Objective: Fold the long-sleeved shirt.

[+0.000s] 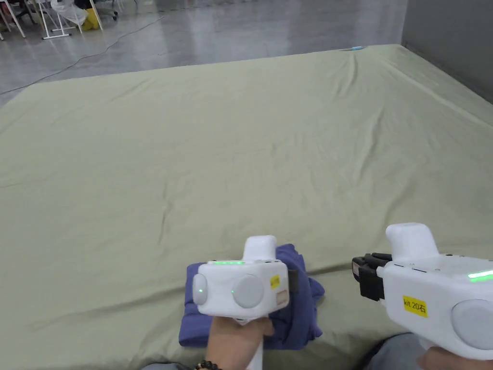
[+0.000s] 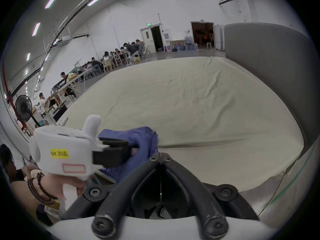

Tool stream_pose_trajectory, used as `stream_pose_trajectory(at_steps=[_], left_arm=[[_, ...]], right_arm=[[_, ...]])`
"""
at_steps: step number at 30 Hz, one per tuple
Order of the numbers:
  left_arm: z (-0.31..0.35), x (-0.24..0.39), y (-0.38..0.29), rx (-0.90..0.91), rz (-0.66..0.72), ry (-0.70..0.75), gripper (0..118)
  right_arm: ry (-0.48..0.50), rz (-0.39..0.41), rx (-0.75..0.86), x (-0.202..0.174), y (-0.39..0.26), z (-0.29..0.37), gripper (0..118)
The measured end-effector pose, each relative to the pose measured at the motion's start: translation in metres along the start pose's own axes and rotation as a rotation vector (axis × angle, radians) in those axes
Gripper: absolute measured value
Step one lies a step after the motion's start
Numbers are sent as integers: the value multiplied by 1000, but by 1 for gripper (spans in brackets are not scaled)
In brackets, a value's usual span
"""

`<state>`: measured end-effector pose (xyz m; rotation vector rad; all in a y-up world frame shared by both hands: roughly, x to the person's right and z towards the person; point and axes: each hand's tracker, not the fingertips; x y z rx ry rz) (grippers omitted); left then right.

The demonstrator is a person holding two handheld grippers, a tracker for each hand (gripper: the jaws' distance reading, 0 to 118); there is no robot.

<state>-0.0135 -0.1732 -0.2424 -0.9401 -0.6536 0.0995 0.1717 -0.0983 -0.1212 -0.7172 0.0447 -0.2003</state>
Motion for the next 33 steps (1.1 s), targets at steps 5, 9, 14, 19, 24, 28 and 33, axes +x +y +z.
stream_pose_trajectory(at_steps=[5,9,14,19,24,28,33], left_arm=[[-43,32,-15,-56,-50,13,0],[-38,23,-14,-50,0,-13,0],[32,-12,6,112,39,-63,0],[103,-72,12,209,227,-39,0],[133,-120,-5,258,362,-14,0],[128,-144,-15,220,403,11,0],[108,-158,-20,185,466,-3,56]], right_arm=[[-14,-17,-17,11,-6,2,0],[-25,-34,-17,17,-7,6,0],[85,-59,-3,7,9,-7,0],[266,-104,-59,-26,29,-57,0],[310,-148,-187,-39,18,-117,0],[314,-256,-294,-19,-4,-149,0],[245,-289,-313,5,-23,-157,0]])
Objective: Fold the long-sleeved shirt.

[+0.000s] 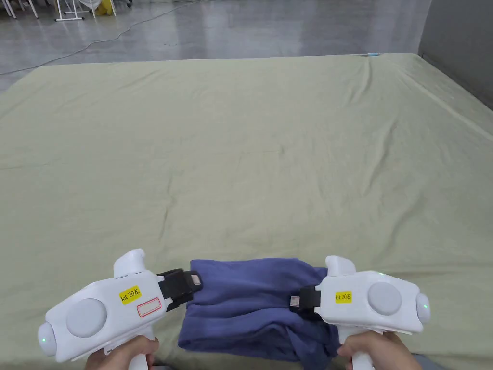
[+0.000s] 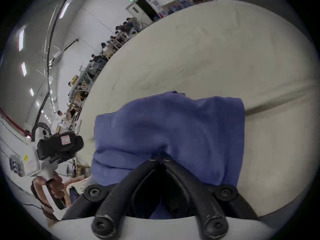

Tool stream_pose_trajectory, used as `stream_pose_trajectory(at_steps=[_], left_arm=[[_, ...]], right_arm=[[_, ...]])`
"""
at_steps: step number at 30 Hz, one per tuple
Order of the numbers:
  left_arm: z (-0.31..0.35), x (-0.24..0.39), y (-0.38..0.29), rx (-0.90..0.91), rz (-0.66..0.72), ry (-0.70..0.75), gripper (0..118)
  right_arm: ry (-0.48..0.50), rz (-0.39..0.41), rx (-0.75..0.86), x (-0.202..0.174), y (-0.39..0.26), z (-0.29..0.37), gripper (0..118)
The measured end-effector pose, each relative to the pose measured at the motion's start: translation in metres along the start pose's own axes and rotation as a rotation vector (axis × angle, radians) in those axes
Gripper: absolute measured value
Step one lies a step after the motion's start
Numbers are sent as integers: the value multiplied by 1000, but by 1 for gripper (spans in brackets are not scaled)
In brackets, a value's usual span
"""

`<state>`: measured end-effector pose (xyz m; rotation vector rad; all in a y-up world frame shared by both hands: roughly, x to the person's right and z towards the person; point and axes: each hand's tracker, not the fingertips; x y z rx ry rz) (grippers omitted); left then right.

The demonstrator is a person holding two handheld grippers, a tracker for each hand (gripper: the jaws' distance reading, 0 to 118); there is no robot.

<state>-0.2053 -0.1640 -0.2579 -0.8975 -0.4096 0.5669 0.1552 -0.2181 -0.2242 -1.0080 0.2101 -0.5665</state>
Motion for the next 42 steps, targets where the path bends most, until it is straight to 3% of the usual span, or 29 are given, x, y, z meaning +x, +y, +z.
stream_pose_trajectory(at_steps=[1,2,7,11,12,14,16,17,24,29,32,35,38,42], left_arm=[[-4,-3,0,-5,10,1,89],[-10,-6,-1,-27,33,7,105],[-39,-25,2,-114,171,-91,107],[-70,-29,-3,-156,174,-86,106],[-71,-28,-5,-128,147,-68,99],[-68,-20,-4,-138,116,-55,45],[-62,-10,0,-154,1,28,18],[-65,-9,-1,-216,-1,-38,15],[-63,12,15,-200,-26,52,15],[-28,26,52,-139,-52,47,15],[2,20,74,-89,-97,119,15],[34,-12,97,-60,-96,126,15],[67,-65,124,-26,-89,181,15],[116,-152,161,22,-81,249,15]], right_arm=[[10,-11,0,0,0,1,0],[14,-17,-4,0,1,1,0],[8,4,-8,-3,2,-3,0],[36,-28,-4,3,1,-1,0],[44,-35,-2,4,0,-1,0],[49,-42,3,5,-1,-2,0],[52,-45,6,6,-1,-2,0],[66,-47,3,5,-1,-3,0],[30,-36,-12,-4,5,-2,0],[5,80,64,-47,19,5,0],[70,155,136,-94,29,6,0],[68,299,211,-157,36,-5,0],[99,433,277,-228,42,-32,0],[204,534,271,-321,50,-92,0]])
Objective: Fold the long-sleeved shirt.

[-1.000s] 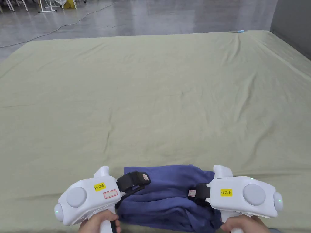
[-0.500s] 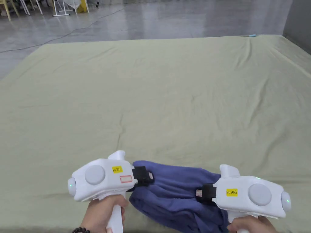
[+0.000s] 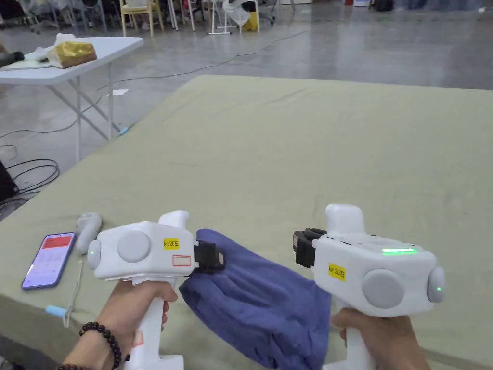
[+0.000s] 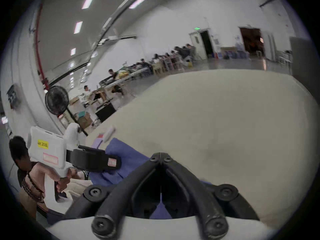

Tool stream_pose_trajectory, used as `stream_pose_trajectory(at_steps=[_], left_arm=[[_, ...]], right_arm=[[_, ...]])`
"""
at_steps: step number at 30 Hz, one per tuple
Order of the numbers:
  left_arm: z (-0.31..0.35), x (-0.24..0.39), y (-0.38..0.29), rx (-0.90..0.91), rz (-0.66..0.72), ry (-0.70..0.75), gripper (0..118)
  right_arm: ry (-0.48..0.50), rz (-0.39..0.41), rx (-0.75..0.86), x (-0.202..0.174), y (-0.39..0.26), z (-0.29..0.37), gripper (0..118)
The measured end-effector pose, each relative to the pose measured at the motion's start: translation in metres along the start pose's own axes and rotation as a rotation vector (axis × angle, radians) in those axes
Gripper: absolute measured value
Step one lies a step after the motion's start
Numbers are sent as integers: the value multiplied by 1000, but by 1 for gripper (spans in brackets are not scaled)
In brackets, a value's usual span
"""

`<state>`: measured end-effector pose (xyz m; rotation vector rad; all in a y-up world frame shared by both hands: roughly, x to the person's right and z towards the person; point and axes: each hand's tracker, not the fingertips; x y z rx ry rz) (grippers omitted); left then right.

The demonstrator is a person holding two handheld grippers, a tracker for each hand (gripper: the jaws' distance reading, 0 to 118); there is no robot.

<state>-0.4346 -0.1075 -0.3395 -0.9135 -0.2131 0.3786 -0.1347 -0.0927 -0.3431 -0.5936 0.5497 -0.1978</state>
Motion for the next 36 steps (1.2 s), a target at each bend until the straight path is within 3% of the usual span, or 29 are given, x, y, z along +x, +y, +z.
stream_pose_trajectory(at_steps=[4,6,11,12,13,14,15,16,19,20,21,22,24,25,27,31,36], left_arm=[[11,-92,27,24,3,49,15],[8,-131,36,35,-26,98,15],[-3,-179,40,76,81,127,15],[-4,-174,36,87,80,130,23],[-3,-171,33,97,76,135,40],[-1,-167,31,134,77,173,64],[4,-162,30,171,64,182,96],[10,-155,28,206,67,188,108],[35,-127,30,259,62,196,108],[45,-116,35,265,48,211,107],[55,-95,37,272,23,214,96],[67,-73,36,321,-26,204,76],[88,-27,29,442,-133,220,13],[95,-4,24,493,-178,239,3],[107,50,13,592,-232,237,0],[114,146,-3,646,-267,85,0],[98,241,-13,779,-350,37,0]], right_arm=[[18,105,40,-59,12,-84,0],[24,111,34,-81,11,-120,0],[75,158,-24,-96,-5,-171,0],[68,178,-36,-97,-9,-174,0],[61,181,-40,-96,-11,-174,0],[57,182,-39,-96,-12,-172,0],[56,183,-37,-93,-14,-167,0],[59,183,-35,-91,-12,-162,0],[53,194,-1,-88,-2,-134,0],[48,203,25,-86,5,-120,0],[39,212,61,-84,12,-103,0],[26,219,99,-81,20,-84,0],[-4,223,157,-74,34,-43,0],[-25,221,189,-68,40,-22,0],[-64,223,274,-60,54,38,0],[-176,206,383,-17,63,130,0],[-427,209,468,44,72,218,0]])
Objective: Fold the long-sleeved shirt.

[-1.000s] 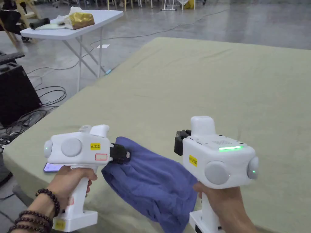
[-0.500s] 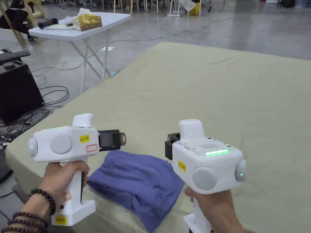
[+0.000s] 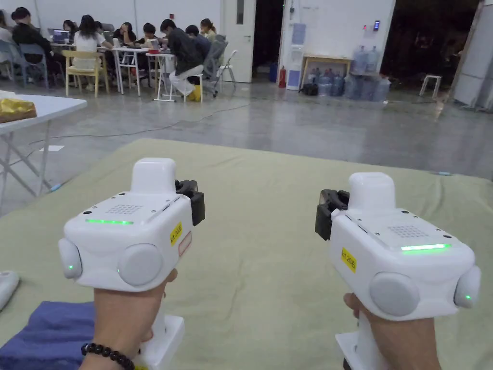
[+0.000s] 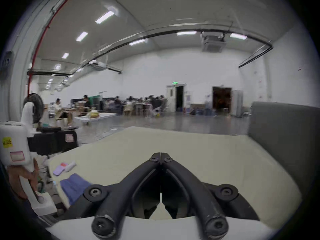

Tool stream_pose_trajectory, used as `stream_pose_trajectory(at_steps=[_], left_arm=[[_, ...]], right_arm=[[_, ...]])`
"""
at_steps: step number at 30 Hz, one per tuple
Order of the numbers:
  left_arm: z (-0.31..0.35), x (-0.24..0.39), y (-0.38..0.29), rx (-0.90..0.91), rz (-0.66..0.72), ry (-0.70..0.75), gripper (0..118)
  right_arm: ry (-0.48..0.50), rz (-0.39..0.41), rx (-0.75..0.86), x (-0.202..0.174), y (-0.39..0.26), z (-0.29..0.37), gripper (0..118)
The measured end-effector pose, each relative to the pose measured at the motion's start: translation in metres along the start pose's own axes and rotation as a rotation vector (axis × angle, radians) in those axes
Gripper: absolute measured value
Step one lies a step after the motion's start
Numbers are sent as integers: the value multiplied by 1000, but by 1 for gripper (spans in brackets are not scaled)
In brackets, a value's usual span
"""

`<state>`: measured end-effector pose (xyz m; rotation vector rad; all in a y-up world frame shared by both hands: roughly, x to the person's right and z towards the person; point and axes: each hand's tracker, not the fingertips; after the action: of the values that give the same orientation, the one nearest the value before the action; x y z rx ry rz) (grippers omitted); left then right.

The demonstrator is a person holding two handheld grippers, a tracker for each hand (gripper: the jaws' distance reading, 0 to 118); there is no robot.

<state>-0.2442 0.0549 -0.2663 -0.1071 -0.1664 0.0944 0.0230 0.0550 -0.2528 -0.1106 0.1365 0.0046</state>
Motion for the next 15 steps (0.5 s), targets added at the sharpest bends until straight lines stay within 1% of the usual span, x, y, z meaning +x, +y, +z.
stream_pose_trajectory(at_steps=[3,6,7,8,11,15], left_arm=[[-9,32,1,-4,47,-37,0],[-14,57,-12,14,23,-33,0],[-13,65,-19,8,11,-21,0],[-13,70,-27,9,10,-3,0],[-1,82,-53,24,39,-17,0],[22,97,-95,19,-48,9,0]], right_arm=[[-109,6,19,45,2,25,0],[-208,-21,29,80,-3,47,0],[-239,-17,32,89,-8,51,0],[-253,-12,38,95,-13,57,0],[-302,12,60,108,-33,75,0],[-329,33,60,114,-63,96,0]])
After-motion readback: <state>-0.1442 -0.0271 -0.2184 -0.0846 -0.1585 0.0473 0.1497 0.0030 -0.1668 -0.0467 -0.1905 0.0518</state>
